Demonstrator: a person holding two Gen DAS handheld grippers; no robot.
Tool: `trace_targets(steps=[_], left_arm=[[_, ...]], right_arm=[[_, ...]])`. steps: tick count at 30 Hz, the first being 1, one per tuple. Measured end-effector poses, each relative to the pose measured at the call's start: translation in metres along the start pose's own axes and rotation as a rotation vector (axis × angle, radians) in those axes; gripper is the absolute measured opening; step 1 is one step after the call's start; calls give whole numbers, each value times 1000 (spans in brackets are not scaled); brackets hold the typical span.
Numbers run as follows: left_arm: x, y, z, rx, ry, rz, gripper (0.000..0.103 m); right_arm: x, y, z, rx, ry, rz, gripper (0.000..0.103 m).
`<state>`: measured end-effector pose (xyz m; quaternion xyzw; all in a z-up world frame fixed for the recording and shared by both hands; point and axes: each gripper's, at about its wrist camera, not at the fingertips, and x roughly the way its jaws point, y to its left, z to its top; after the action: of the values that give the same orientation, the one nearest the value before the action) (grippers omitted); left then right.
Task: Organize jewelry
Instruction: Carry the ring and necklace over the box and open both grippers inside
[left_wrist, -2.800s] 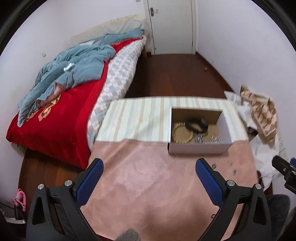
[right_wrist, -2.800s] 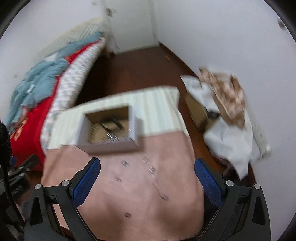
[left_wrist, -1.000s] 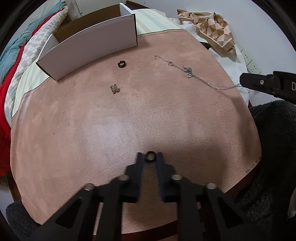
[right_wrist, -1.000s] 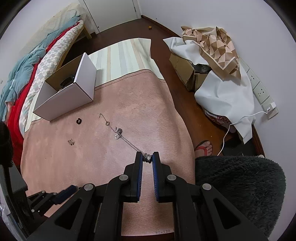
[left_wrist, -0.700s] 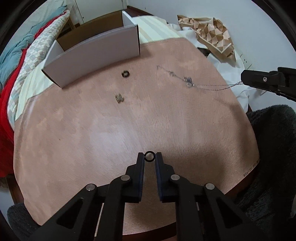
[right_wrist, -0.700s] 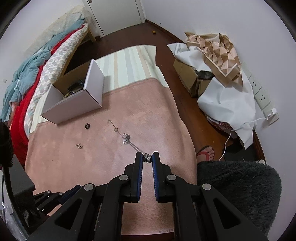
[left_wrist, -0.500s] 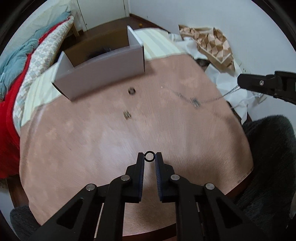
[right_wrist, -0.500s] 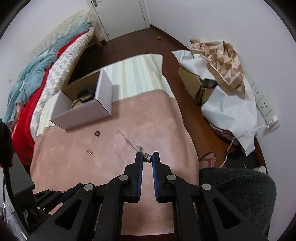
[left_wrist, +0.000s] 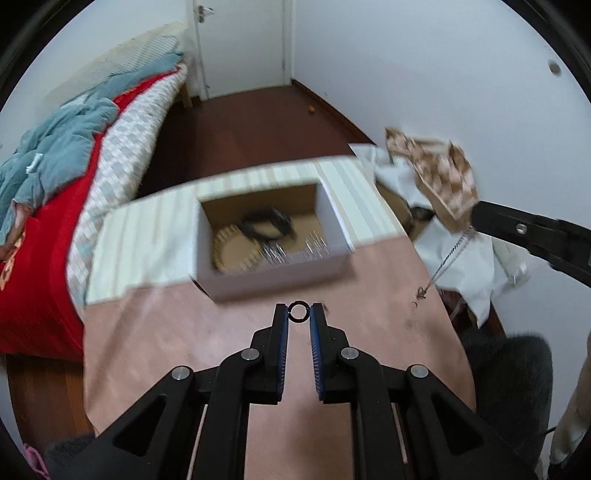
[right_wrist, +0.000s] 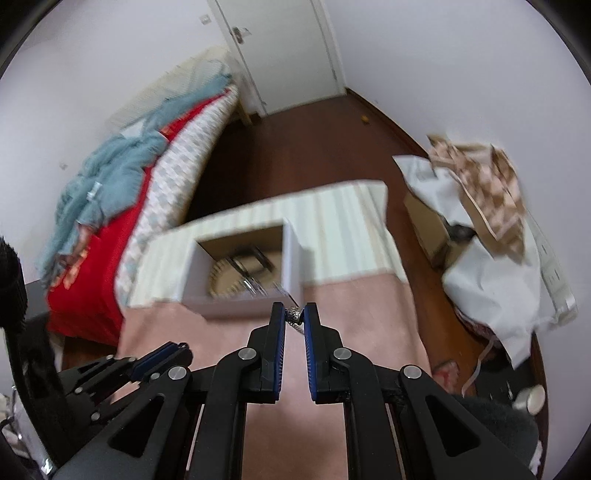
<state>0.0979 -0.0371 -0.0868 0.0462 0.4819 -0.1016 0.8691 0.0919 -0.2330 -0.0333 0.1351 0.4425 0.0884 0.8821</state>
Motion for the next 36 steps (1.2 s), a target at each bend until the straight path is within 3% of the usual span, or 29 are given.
trace_targets(steps=[6,12,24,27,31,32,34,35,36], left_arm=[[5,46,44,-71,-20,5,9],[44,79,70,-116,41,15,9],[124,95,85,-146,224,-42,11],[131,96,90,-148,238,-21,12],[127,101,94,-172,222,11,21],[125,103,95,-177,213,21,22],[120,106,95,-184,196,35,23],[118,108,96,-186,190,51,30],[116,110,96,-185,186,62,37]], right_arm=[[11,37,57,-58,-57,45,11],[67,54,90,-95,3,28,11],[188,42,84,-121,202,-52,11],[203,38,84,-119,237,-59,11],[213,35,84,-111,272,-74,12],[214,33,84,-108,277,-74,17],[211,32,85,-104,281,-72,36],[210,32,85,-109,280,-78,51],[207,32,85,-115,271,-90,58]])
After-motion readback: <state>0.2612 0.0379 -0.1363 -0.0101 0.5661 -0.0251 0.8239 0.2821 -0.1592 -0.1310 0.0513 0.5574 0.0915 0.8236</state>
